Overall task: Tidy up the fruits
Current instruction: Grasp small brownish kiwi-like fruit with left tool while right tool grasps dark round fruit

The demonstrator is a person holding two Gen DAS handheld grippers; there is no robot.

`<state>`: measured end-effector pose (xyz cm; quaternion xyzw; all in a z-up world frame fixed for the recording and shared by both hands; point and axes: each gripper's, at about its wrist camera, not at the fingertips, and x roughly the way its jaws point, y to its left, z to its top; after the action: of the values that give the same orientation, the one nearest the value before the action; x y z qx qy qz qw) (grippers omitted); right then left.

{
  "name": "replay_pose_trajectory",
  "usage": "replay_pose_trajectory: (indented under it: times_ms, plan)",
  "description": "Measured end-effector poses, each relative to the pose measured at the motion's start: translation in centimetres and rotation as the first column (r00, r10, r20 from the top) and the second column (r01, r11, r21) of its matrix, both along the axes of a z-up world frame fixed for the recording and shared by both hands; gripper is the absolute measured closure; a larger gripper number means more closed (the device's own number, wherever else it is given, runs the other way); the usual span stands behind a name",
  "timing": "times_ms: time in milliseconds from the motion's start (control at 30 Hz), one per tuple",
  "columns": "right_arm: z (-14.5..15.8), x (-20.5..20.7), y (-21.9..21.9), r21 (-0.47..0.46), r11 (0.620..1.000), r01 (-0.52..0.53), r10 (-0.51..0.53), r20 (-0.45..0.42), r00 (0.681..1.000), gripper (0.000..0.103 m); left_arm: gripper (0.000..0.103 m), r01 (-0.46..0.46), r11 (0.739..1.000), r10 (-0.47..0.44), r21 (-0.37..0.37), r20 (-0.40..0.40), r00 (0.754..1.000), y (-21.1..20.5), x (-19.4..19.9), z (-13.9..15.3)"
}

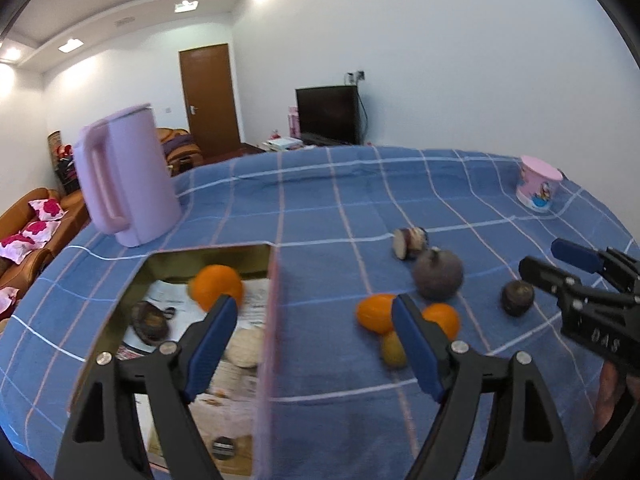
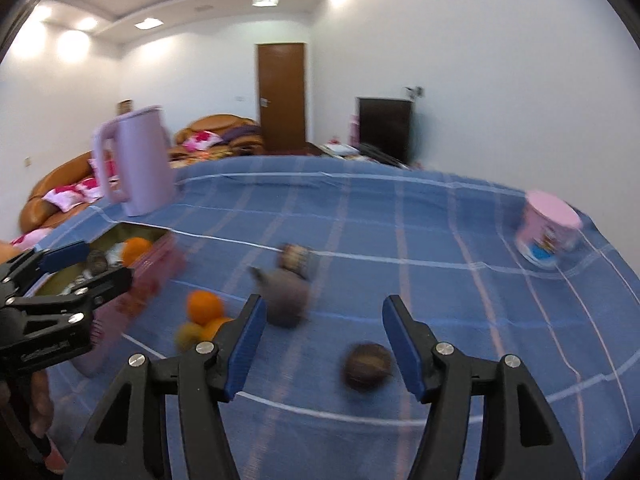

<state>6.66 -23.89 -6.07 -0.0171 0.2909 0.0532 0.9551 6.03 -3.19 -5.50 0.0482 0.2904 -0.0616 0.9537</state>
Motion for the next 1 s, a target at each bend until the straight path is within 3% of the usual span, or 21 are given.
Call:
replay_pose_trajectory:
  times_ms: [300,633,767,900,1000]
  plan:
    - [-1.5,0.9,-1.6,-0.002,0.999,0.043,-0.043,-0.087,0.995,0.041,0.023,0.071,0.997,-0.069,0.029,-0.062,0.996,-2.7,-0.4,-1.8]
    - [-2.6,1.7,-1.7,-0.002,0.999,0.043,-0.042,-0.16,0.986,0.041,0.048,0.11,0.994,-0.106,0.015,-0.155,0.982,-3.0,0.2,-3.5]
    - [-2.9,2.0,-1.7,0.002,0.999,0.033,-0.033,-0.183,0.983,0.041,0.049,0.128,0.992,-0.123,0.017,-0.174,0.977,-3.4,0.5,-3.7]
    - [-3.3,2.4,-1.7,0.014,1.0,0.02,-0.016,-0.217,0.976,0.041,0.057,0.151,0.989,-0.148,-0.008,-0.23,0.962,-3.8,1.4,-4.2]
    - [-3.6,2.8,-1.8,0.027,1.0,0.009,-0.003,-0.242,0.97,0.051,0.074,0.163,0.986,-0.163,-0.02,-0.251,0.954,-3.9,1.9,-4.4]
